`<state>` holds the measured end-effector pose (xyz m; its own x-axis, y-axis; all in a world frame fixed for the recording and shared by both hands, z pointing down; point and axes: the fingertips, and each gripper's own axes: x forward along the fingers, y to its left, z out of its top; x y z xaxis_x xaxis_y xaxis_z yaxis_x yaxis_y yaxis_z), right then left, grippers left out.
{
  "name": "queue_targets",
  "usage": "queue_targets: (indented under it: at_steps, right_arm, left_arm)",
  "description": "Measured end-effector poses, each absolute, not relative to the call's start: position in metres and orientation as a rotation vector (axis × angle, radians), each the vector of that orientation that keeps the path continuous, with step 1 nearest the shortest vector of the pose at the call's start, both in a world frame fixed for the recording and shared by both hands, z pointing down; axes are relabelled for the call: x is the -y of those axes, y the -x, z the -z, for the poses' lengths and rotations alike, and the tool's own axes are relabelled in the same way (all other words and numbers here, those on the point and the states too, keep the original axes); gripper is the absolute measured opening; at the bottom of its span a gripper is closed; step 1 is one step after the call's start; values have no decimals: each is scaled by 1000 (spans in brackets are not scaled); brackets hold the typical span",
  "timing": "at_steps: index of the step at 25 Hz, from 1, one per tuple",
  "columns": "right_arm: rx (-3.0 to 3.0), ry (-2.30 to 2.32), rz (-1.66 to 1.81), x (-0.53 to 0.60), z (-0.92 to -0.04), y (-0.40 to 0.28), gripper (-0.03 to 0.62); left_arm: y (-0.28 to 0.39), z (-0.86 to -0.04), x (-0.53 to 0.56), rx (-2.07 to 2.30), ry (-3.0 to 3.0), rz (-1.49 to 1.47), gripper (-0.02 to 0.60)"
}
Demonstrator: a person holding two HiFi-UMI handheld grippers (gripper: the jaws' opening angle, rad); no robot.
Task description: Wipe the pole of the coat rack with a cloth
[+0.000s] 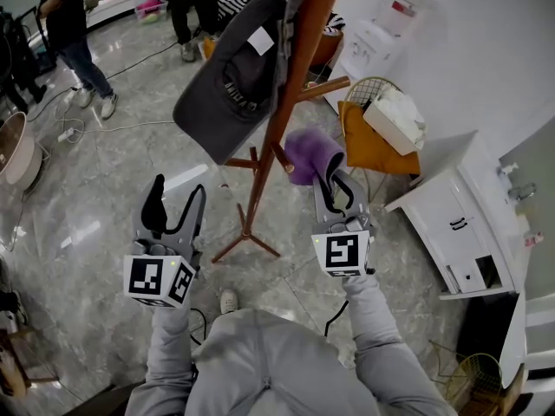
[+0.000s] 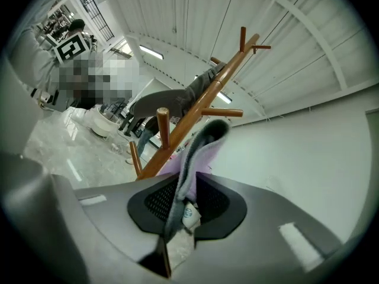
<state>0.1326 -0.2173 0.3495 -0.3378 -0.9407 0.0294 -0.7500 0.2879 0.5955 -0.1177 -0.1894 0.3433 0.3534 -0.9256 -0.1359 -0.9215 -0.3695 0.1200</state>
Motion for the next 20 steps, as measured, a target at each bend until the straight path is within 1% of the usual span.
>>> queue_targets:
  at_steps: [3,6,10,16,18,20]
  right_arm:
    - [2138,-1527,697,208,-349,-145,52]
    - [2103,-1566,745,197,-325,-152,52]
    - [2081,-1687,914,184,-249,-159,52]
    - [2018,-1817,1330,175,-115,-151,52]
    - [1954,-1813,1403,187,-92,-144,52]
    - [1893,-1797,1384,207,-87,-137,52]
  left_arm:
    - [114,-344,191,1740,-2575,284,339]
    - [111,-345,192,1728,-2585,284,339]
    - [106,-341,192,1720,-2596,292,339]
    - [111,-337,193,1732,-2588,314,337]
    - [113,-338,193,1733,-2585,330,339]
    - [115,-337,194,1739,-2582,340,339]
